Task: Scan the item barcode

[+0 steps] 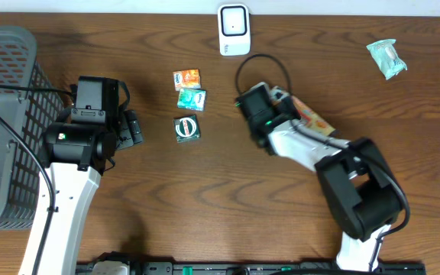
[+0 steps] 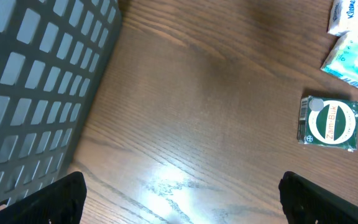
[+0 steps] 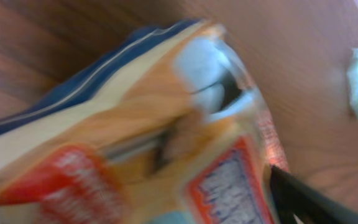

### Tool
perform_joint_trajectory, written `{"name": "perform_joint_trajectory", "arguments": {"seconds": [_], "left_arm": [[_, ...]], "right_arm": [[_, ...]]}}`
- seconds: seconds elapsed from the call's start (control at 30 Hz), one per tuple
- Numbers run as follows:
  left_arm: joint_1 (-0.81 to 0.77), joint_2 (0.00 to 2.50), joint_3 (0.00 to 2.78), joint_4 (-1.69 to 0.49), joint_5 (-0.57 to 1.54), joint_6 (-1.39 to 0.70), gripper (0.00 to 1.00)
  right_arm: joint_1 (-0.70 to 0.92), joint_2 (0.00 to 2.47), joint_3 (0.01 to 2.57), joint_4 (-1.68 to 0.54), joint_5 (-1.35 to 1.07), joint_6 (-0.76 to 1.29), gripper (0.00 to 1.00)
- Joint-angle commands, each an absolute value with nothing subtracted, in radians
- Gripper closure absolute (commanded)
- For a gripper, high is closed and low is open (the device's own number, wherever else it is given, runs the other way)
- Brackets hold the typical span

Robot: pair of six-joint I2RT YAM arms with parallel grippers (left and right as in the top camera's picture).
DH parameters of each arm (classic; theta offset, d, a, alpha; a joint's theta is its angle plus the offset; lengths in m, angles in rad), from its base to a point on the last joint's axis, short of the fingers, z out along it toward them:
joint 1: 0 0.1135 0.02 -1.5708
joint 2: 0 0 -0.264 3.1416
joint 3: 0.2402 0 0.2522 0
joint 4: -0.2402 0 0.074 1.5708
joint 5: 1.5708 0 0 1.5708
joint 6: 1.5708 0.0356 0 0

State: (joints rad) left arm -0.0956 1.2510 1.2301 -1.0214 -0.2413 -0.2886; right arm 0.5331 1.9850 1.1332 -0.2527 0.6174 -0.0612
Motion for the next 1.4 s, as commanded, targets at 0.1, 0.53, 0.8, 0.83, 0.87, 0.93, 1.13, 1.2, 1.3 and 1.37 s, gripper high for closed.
{"name": "perform_joint_trajectory", "arguments": {"seconds": [0.1,0.53,0.8,0.83,0.87,0.93,1.13,1.2,1.3,1.37], "left_arm": [[-0.097,1.254,1.246,-1.024,-0.244,-0.294,0.02],[-0.097,1.254,1.246,-1.024,-0.244,-0.294,0.02],[-0.097,1.254,1.246,-1.024,-0.244,-0.294,0.02],[-0.097,1.254,1.246,-1.024,-0.244,-0.294,0.02],[-0.097,1.254,1.246,-1.024,-0.244,-0.294,0.02],[-0.097,1.254,1.246,-1.024,-0.244,-0.294,0.02],[-0.097,1.254,1.246,-1.024,-0.244,-0.294,0.02],[-0.097,1.254,1.246,-1.024,-0.244,-0.294,0.02],[-0.097,1.254,1.246,-1.024,-0.244,-0.294,0.02],[-0.097,1.254,1.246,-1.024,-0.244,-0.294,0.02]], "right_arm": [[0.406,2.01,1.097,-0.287,0.395,-0.091,0.82],[0.371,1.876,1.281,-0.446,-0.12,0.023,0.99],[0.281,1.808,1.361,-0.462,-0.633,0.158,0.99],[0.258,1.811,1.36,-0.463,-0.683,0.172,0.99],[0.237,1.816,1.36,-0.465,-0.714,0.181,0.99],[0.173,1.833,1.357,-0.475,-0.752,0.195,0.99],[0.072,1.866,1.348,-0.521,-0.731,0.035,0.94],[0.071,1.856,1.348,-0.544,-0.723,-0.019,0.74],[0.093,1.825,1.348,-0.577,-0.673,-0.073,0.43],[0.128,1.797,1.348,-0.603,-0.567,-0.101,0.31]]}}
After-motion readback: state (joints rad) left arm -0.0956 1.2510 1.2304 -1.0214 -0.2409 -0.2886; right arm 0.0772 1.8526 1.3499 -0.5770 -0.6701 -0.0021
